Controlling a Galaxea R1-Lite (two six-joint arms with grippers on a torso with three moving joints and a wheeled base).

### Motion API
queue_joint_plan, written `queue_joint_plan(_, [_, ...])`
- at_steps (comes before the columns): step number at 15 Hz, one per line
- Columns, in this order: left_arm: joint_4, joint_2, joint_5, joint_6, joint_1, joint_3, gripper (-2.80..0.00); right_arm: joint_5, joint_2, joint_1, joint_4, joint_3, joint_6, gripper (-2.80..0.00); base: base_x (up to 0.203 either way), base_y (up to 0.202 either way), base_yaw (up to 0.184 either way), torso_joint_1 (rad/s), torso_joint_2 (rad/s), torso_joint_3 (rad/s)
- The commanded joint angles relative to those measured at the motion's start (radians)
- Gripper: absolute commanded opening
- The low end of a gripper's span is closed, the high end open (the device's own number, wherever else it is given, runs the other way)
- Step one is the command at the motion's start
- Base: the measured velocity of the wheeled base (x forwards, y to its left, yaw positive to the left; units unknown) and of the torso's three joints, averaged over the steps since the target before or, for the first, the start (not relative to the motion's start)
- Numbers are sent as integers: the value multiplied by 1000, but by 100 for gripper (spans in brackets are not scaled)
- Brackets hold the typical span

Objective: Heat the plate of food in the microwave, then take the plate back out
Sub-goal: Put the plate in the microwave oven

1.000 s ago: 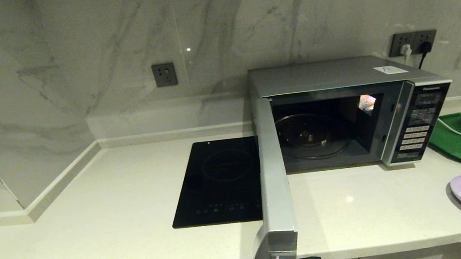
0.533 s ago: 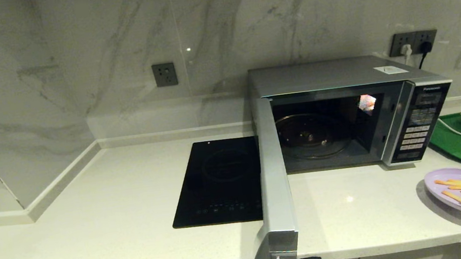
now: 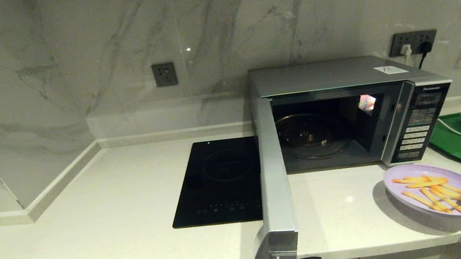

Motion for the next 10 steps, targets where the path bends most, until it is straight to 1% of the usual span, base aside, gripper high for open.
queue_joint_plan(1, [0,0,0,-1,1,0,-280,-2,-36,120,1,16,38,-280,0,0,0,0,0,0])
queue_joint_plan(4, [0,-1,0,-1,0,0,-280,-8,-43,261,-1,-4,105,-280,0,0,0,0,0,0])
queue_joint_plan(6, [0,-1,0,-1,1,0,-280,-8,-48,345,-1,-42,148,-280,0,0,0,0,0,0])
queue_joint_plan(8, [0,0,0,-1,1,0,-280,-8,-19,405,-2,-112,201,-280,0,0,0,0,0,0])
queue_joint_plan(10, [0,-1,0,-1,1,0,-280,-9,32,443,-3,-170,255,-280,0,0,0,0,0,0])
